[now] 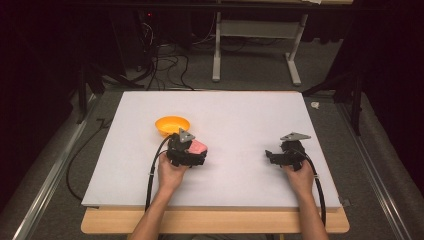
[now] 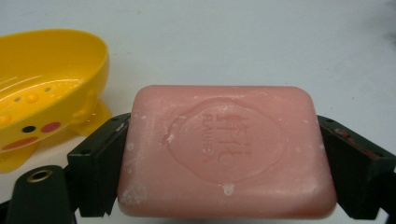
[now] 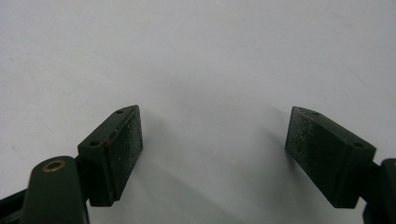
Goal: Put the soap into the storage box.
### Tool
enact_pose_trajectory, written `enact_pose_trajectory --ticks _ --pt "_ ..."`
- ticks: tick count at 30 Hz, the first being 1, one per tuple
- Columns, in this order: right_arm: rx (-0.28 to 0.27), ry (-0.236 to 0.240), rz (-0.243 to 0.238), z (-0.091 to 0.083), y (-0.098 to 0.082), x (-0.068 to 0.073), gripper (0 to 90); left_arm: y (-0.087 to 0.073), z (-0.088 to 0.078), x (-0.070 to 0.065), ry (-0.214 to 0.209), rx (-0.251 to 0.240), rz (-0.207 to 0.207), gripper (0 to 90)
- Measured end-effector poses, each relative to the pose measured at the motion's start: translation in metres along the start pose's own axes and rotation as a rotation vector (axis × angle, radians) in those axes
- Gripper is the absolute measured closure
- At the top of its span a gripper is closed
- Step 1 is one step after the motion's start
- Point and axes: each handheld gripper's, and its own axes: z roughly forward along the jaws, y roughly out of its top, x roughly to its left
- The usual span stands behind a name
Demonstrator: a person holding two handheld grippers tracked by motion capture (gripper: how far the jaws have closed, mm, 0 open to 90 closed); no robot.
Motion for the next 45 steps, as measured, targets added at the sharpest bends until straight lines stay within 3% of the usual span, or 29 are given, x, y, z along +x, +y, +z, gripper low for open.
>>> enact_pose_trajectory --ticks 21,36,39,45 --pt "-0.002 0.001 0.001 0.000 0.000 0.000 19.5 0.005 -0.023 0.012 0.046 -0.027 -0.017 13.9" --pt "-0.002 0.003 -0.002 0.000 0.000 0.000 19.5 0.005 -0.035 0.031 0.088 -0.033 -0.066 13.9" --pt "-0.002 0.003 -0.001 0.000 0.000 0.000 19.5 0.007 -0.036 0.032 0.108 -0.028 -0.053 13.9" --pt "0.000 0.002 -0.002 0.000 0.000 0.000 19.6 0.012 -0.039 0.041 0.104 -0.046 -0.076 13.9"
